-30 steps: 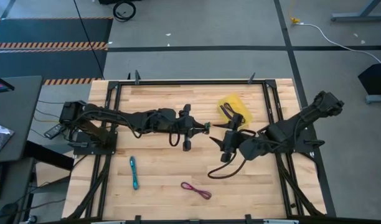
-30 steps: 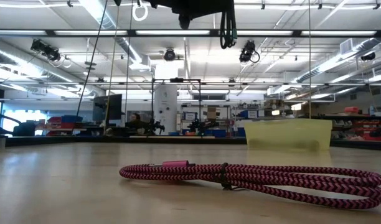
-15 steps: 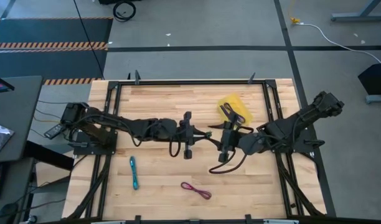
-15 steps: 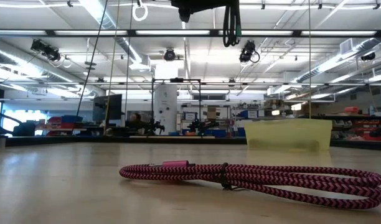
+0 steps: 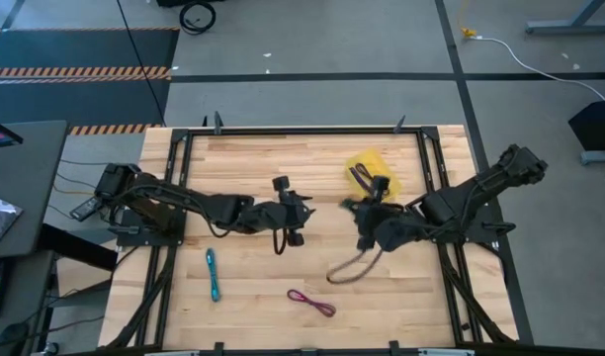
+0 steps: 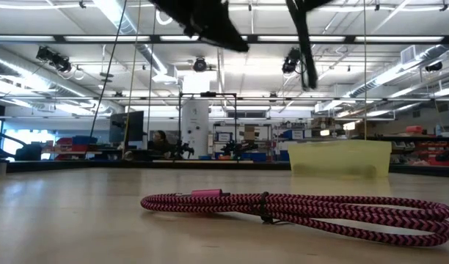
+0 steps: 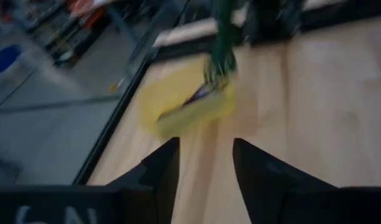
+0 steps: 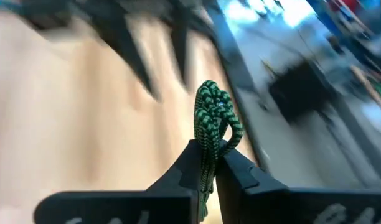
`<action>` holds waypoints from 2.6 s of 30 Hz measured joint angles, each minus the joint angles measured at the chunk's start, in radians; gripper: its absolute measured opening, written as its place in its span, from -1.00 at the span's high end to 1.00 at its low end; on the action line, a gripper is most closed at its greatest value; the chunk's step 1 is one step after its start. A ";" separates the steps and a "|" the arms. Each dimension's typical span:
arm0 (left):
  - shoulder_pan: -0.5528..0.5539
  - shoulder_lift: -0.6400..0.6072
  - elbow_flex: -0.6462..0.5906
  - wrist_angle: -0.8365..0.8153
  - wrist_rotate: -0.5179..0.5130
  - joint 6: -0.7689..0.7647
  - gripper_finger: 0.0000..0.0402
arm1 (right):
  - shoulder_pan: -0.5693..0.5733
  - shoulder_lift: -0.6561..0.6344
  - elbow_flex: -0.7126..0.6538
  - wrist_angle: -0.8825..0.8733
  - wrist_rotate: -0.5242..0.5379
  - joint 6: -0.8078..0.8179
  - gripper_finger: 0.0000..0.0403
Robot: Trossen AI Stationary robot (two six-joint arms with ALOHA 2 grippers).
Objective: Pick and place USB-C Cables
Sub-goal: Put the green and black charger cable into the yellow bin, then put the pink and black charger cable into the yellow bin
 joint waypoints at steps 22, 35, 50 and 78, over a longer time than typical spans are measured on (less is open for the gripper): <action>-0.227 -0.001 0.000 -0.072 -0.032 -0.072 0.12 | -0.841 -0.013 0.000 -0.319 -0.687 0.110 0.86; -0.309 -0.001 0.000 -0.088 -0.032 -0.120 0.12 | -0.922 0.096 0.000 -0.325 -0.761 0.046 0.74; -0.315 -0.002 0.000 -0.126 -0.032 -0.165 0.12 | -0.913 0.248 0.000 -0.316 -0.713 0.029 0.16; -0.233 -0.002 0.101 -0.827 0.195 -0.779 0.12 | -0.197 0.070 0.000 -0.206 -0.656 0.284 0.18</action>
